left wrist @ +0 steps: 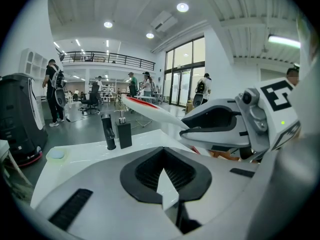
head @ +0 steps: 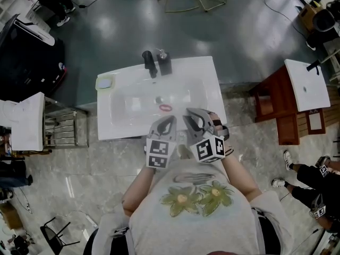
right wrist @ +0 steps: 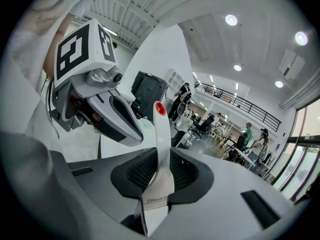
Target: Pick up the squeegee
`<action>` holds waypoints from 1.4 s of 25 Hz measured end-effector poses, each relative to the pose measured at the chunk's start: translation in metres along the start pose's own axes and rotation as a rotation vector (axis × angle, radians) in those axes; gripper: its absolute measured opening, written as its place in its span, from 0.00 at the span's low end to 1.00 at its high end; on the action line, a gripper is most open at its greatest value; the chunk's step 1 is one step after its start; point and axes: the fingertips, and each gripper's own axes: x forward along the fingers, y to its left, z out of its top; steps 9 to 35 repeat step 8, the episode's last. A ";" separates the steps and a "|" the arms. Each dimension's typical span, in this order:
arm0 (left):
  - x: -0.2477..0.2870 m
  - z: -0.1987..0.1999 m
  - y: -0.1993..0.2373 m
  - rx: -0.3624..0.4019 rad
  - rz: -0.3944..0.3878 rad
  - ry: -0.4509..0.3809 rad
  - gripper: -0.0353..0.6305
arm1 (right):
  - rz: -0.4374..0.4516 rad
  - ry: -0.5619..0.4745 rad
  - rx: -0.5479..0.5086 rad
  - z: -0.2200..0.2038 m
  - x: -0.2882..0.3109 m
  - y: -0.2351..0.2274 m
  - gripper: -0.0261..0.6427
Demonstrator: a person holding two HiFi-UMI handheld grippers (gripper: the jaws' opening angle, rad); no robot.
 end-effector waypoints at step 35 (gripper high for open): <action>-0.001 -0.004 -0.001 -0.013 -0.007 -0.004 0.07 | -0.004 0.015 0.010 -0.004 -0.003 0.004 0.17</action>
